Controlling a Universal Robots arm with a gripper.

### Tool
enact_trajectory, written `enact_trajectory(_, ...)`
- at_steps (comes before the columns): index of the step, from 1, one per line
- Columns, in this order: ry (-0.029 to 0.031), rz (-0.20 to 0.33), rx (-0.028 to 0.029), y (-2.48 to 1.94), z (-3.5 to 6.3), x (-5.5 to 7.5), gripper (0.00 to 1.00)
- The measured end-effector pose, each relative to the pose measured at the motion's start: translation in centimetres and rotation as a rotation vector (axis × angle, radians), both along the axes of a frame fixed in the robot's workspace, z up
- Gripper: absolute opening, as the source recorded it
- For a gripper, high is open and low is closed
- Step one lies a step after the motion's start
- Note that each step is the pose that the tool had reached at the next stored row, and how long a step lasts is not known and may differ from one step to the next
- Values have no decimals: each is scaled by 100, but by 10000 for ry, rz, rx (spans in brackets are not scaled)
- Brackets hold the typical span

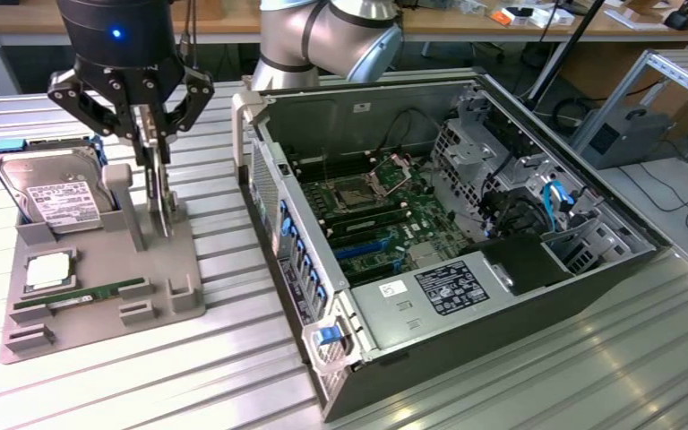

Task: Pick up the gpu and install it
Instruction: 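Pick up the gpu and move the gpu toward the slot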

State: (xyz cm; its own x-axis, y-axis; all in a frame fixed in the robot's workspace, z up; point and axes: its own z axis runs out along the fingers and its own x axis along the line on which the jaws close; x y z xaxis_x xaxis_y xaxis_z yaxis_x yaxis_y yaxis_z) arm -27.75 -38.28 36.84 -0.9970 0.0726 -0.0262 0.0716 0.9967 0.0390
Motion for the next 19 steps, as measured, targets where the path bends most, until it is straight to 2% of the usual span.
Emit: enact_trajectory(19, 1, 0, -1, -2, 88, 0, 27)
